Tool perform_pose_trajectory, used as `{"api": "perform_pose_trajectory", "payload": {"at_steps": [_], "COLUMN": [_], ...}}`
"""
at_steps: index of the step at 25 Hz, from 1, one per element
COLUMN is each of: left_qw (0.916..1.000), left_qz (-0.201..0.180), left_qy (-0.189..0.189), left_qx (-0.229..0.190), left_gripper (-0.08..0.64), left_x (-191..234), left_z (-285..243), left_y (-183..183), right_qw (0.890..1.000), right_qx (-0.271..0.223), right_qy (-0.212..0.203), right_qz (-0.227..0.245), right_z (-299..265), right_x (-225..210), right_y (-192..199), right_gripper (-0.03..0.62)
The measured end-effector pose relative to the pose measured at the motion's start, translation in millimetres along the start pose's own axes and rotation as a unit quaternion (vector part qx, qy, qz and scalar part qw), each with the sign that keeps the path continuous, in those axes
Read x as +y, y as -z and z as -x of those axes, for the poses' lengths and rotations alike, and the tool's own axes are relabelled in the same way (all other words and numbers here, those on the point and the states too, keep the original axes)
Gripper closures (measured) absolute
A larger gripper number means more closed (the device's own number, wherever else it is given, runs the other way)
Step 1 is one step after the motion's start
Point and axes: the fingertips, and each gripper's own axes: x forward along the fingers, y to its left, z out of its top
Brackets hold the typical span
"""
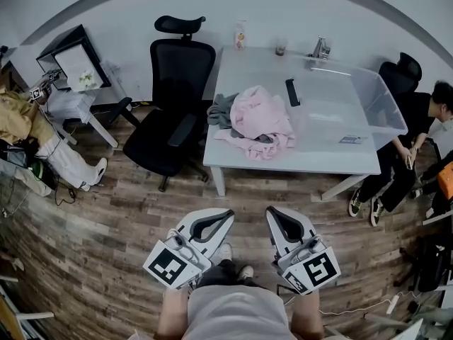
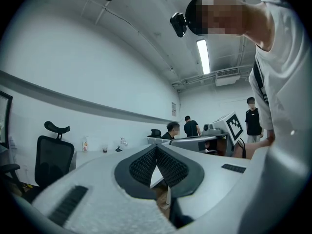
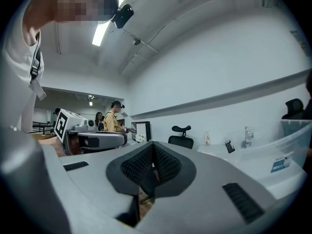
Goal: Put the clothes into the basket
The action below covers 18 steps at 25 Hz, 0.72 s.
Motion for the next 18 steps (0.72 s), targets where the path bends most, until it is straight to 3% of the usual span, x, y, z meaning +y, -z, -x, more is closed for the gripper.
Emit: {"api": "perform_pose_trajectory", "payload": {"at_steps": [2,5,9,18], "left_qw": [0.9999,0.9999,0.9998,0.9993], "left_qz": [0.009,-0.008,0.015,0.015], "left_qy": [0.003,0.009,0.013,0.033], "left_qx": [0.008,-0.003,0.01,0.01], "left_gripper": [0.555,0.555,0.555,0.555], "left_x": [13.2,34.5,56.8,97.1], "left_z": [-4.6,-10.6,-13.9,-22.9], "left_y": [2.2,1.4,1.0,1.7], "right_qw": [1.0,1.0,1.0,0.999], "right_qx": [0.001,0.003,-0.002,-0.001], "right_qy": [0.002,0.005,0.002,0.025], "right_qz": [0.003,0.007,0.015,0.025], "right_z": [-12.6,-30.4,-54.1,-92.9], "right_x": [-3.5,-9.2,-11.7,-24.2], "right_y": [-0.6,-0.7,-1.8,-2.7], "right_gripper": [0.588,0.588,0.588,0.588]}}
